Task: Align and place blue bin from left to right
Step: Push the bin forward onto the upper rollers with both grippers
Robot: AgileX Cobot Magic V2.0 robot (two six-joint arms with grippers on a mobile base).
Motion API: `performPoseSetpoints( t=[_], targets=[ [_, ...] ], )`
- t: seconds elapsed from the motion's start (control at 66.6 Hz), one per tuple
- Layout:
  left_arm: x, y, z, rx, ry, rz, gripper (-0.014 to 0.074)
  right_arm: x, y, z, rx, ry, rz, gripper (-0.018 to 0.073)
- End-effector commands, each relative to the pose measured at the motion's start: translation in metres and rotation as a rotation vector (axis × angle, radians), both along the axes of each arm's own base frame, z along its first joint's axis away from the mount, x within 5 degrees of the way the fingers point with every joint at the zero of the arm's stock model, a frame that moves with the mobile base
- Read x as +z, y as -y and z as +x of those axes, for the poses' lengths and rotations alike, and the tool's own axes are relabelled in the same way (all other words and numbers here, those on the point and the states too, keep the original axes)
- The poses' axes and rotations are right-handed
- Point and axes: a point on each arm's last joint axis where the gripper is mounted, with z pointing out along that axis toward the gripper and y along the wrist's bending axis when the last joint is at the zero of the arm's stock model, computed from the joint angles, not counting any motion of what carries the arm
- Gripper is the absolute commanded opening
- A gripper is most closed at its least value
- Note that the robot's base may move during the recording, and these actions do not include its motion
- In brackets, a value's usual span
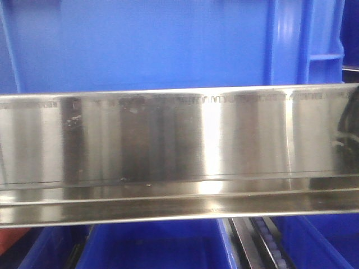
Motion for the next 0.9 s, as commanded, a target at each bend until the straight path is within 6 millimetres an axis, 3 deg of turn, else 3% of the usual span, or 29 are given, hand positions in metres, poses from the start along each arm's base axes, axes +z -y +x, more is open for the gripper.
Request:
performPoseSetpoints(
  t=[0.0, 0.075, 0.21, 0.421, 0.541, 0.691, 0.781, 0.886],
  targets=[
    [0.015, 0.011, -0.001, -0.066, 0.104, -0.071, 0.0113, 0.015, -0.008, -0.002, 0.055, 0.079, 0.086, 0.0238],
    [0.015, 0.011, -0.001, -0.066, 0.105, -0.070, 0.0275, 0.014, -0.008, -0.003, 0.050, 0.072, 0.080, 0.0311],
    [0.015, 0.010, -0.001, -0.064, 0.104, -0.062, 0.0482, 0.013, -0.007, -0.003, 0.046, 0.065, 0.075, 0.0330],
    [0.015, 0.009, -0.001, -0.059, 0.098, -0.052, 0.0512, 0.015, -0.006, -0.004, 0.056, 0.069, 0.057, 0.0330],
    [0.017, 0.007, -0.005, -0.050, 0.092, -0.051, 0.0432, 0.021, -0.003, -0.007, 0.066, 0.085, 0.049, 0.0330],
    [0.025, 0.003, -0.012, -0.042, 0.098, -0.054, 0.0176, 0.035, 0.002, -0.012, 0.079, 0.121, 0.054, 0.0285],
    [0.033, 0.000, -0.019, -0.041, 0.122, -0.060, 0.0025, 0.044, 0.005, -0.015, 0.094, 0.145, 0.040, 0.0170],
    [0.046, -0.004, -0.026, -0.051, 0.187, -0.055, -0.0110, 0.051, 0.008, -0.017, 0.097, 0.162, 0.043, -0.0041]
  ],
)
